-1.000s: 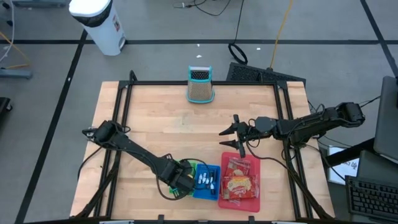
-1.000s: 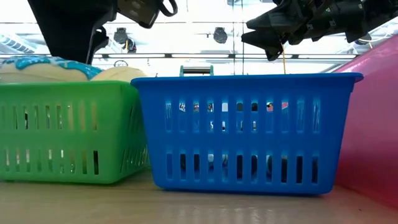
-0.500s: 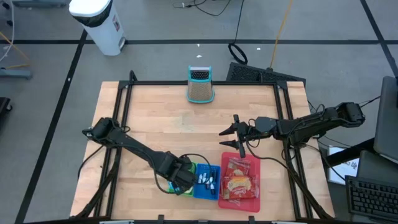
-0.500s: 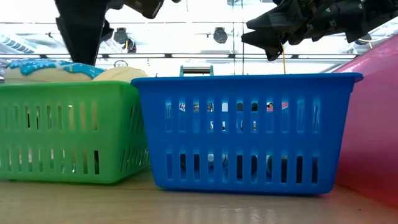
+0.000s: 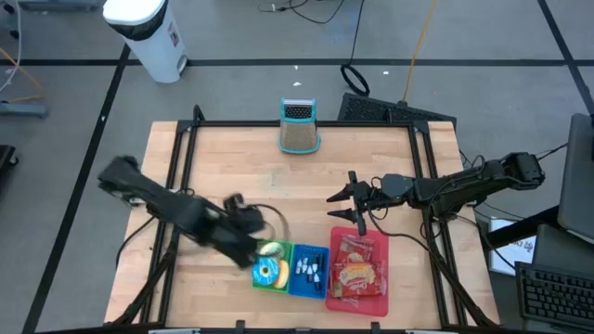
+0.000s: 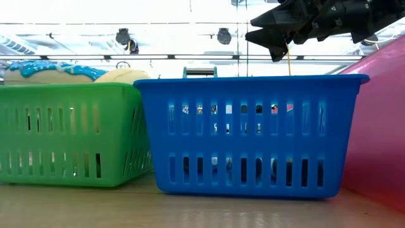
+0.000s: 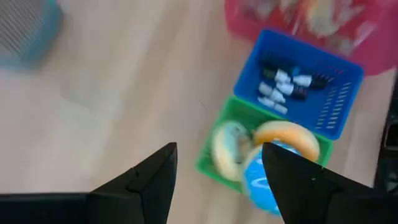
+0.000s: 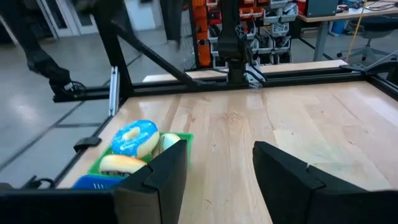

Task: Pick & Place Food Item
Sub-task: Return to Home Position

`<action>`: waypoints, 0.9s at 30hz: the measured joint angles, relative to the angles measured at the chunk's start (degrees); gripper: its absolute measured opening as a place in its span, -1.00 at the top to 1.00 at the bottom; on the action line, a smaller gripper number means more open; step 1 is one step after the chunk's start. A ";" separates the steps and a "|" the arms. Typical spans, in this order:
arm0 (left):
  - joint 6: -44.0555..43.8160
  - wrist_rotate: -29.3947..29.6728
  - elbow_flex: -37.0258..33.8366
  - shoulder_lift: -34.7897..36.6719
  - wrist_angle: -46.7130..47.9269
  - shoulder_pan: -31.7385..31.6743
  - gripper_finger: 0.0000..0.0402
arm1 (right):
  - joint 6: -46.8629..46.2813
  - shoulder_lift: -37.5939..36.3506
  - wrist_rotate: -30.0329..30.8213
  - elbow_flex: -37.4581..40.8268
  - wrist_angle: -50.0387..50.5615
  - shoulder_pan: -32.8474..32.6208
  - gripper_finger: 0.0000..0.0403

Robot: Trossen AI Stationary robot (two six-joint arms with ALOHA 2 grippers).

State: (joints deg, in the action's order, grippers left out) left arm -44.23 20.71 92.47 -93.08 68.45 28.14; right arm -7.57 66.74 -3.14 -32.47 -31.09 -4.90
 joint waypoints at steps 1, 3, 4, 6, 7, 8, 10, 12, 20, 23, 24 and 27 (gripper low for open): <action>3.14 1.92 0.00 2.47 0.46 0.53 -0.18 | -0.28 -0.04 0.01 -0.01 -0.38 -0.05 0.15; 9.52 3.65 0.02 7.80 1.34 1.19 -0.18 | -1.61 -0.77 -0.02 0.00 0.30 -0.05 0.15; 11.57 3.77 0.01 10.20 1.79 1.31 -0.18 | -2.67 -1.10 -0.04 0.00 0.60 -0.05 0.15; 11.76 4.26 0.04 14.32 1.36 1.33 -0.18 | -4.00 -2.30 -0.07 0.00 2.52 -0.05 0.15; 12.37 6.12 -0.18 15.80 1.04 1.49 -0.18 | -4.09 -3.11 -0.07 0.00 3.91 -0.05 0.15; 14.25 9.33 -0.98 17.20 0.12 1.81 -0.18 | -4.15 -4.17 -0.09 0.00 5.77 -0.05 0.15; 18.37 17.40 -4.32 20.21 -3.39 3.10 -0.18 | -4.06 -7.11 -0.07 0.00 11.23 -0.05 0.15; 20.01 21.96 -9.55 24.55 -8.07 3.84 -0.18 | -3.89 -10.34 0.02 0.00 16.27 -0.01 0.15; 33.46 11.67 -43.42 45.43 -41.61 -2.41 -0.18 | 1.49 -21.00 0.21 1.51 22.37 -0.03 0.15; 38.72 3.40 -53.56 53.07 -53.56 -6.75 -0.18 | 2.64 -24.20 0.50 3.59 21.97 0.79 0.15; 39.62 1.03 -56.84 55.79 -55.22 -8.38 -0.18 | 2.97 -25.19 0.39 4.52 21.27 1.04 0.15; 41.17 -1.78 -63.91 62.63 -58.64 -12.53 -0.18 | 3.12 -29.23 0.30 8.66 17.73 1.53 0.15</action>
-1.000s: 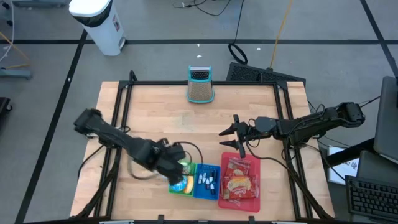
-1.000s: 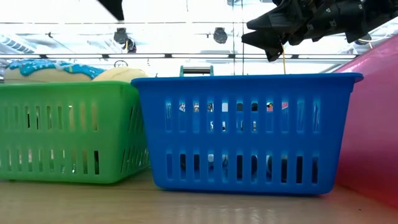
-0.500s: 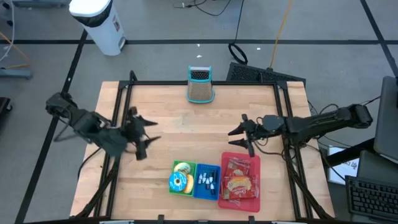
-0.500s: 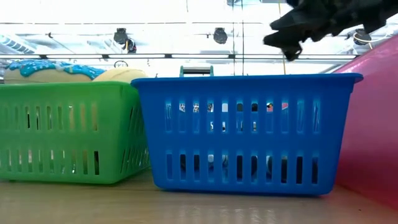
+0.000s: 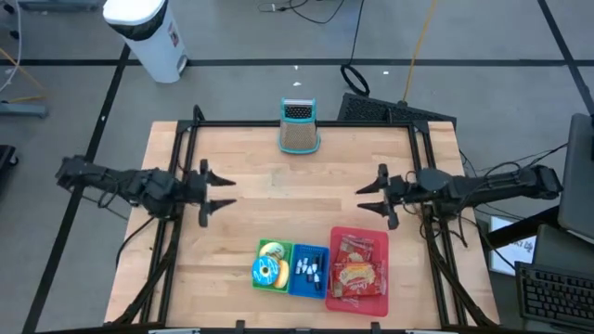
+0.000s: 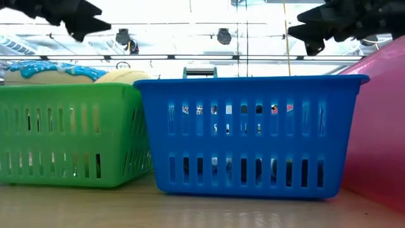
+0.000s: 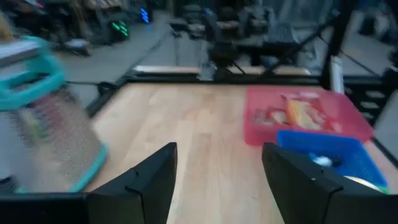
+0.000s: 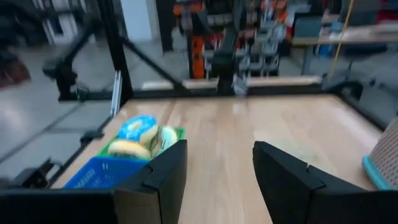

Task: Pick & Place Food Item
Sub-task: Return to Home Position

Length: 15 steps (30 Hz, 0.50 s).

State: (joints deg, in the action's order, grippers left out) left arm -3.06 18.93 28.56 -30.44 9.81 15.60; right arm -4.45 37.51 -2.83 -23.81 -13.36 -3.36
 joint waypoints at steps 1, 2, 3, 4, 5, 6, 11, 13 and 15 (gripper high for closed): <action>0.37 -0.37 -1.83 2.43 -0.44 -1.40 -0.18 | -0.02 -1.37 0.02 1.61 -2.10 0.05 0.15; 0.38 -0.95 -3.49 4.67 -0.53 -2.53 -0.18 | -0.16 -2.98 0.11 3.42 -3.91 0.09 0.15; 0.07 -1.84 -4.94 6.76 -0.59 -3.65 -0.18 | -0.48 -4.58 0.25 5.20 -5.10 0.07 0.15; 0.03 -3.06 -6.33 8.92 -0.87 -4.78 -0.18 | -1.03 -5.94 0.63 6.70 -6.35 0.04 0.15; 0.46 -4.51 -7.72 10.87 -0.80 -5.82 -0.18 | -1.71 -7.22 1.27 7.87 -7.21 0.04 0.15; 0.90 -6.35 -9.11 12.72 -0.62 -6.83 -0.18 | -2.32 -8.66 1.51 8.96 -7.20 0.14 0.15; 0.04 -12.35 -15.68 21.15 -2.13 -11.60 -0.18 | -3.67 -14.85 1.38 11.99 -6.61 0.77 0.15; -0.31 -14.31 -18.56 23.86 -4.23 -13.00 -0.18 | -2.50 -16.64 1.36 12.69 -6.54 0.77 0.15; -0.23 -16.04 -21.30 26.09 -6.80 -13.99 -0.18 | -1.69 -18.06 1.32 13.34 -6.58 0.77 0.15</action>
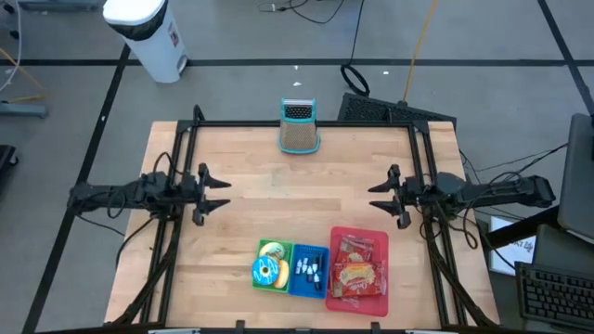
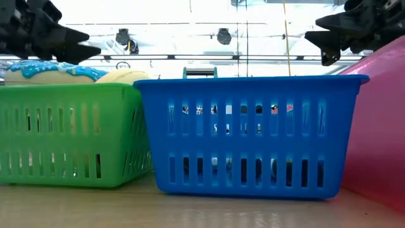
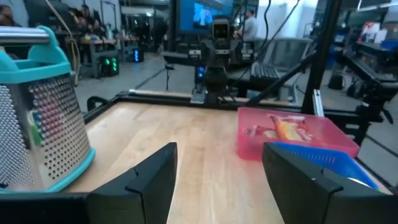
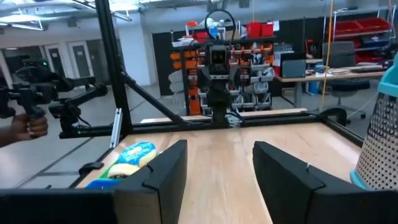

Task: Pick & Place Food Item
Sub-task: Return to Home Position

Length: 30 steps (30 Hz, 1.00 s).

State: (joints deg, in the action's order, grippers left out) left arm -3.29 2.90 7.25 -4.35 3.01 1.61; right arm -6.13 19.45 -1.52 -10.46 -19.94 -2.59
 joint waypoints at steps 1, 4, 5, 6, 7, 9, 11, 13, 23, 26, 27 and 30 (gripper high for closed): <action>0.00 -0.15 -1.24 0.94 -1.05 -0.39 -0.18 | 0.15 -0.52 0.00 0.28 0.08 0.00 0.15; 0.02 -0.13 -4.80 3.00 -3.25 -1.23 -0.18 | 0.68 -1.59 0.00 1.65 -0.06 0.00 0.15; 0.02 -0.09 -5.83 3.45 -3.84 -1.48 -0.18 | 0.78 -1.75 0.00 2.22 0.02 0.00 0.15; 0.03 -0.14 -6.43 3.71 -4.67 -1.82 -0.18 | 0.82 -1.84 0.00 2.84 0.01 0.00 0.15; -0.03 -0.18 -6.30 3.87 -4.01 -2.13 -0.18 | 0.82 -1.82 0.00 3.52 -0.38 0.00 0.15; -0.07 -0.20 -6.28 3.71 -4.08 -2.56 -0.18 | 1.00 -1.82 0.00 4.88 -1.87 0.00 0.15; 0.01 -0.35 -6.28 3.64 -4.04 -2.75 -0.18 | 1.51 -1.85 -0.04 5.97 -2.26 0.00 0.15; 0.45 -0.35 -6.28 3.66 -4.31 -2.78 -0.18 | 2.15 -1.85 -0.02 7.05 -2.48 0.00 0.15; 1.31 -0.04 -6.30 3.62 -4.62 -2.78 -0.18 | 2.34 -1.71 -0.02 8.55 -0.34 0.00 0.15; 1.32 -0.04 -6.30 3.62 -4.64 -2.78 -0.18 | 2.34 -1.73 -0.02 8.60 -0.51 0.00 0.15; 1.33 -0.03 -6.30 3.62 -4.64 -2.78 -0.18 | 2.34 -1.74 -0.02 8.60 -0.65 0.00 0.15; 1.33 0.00 -6.30 3.62 -4.66 -2.78 -0.18 | 2.34 -1.71 -0.02 8.62 -0.46 0.00 0.15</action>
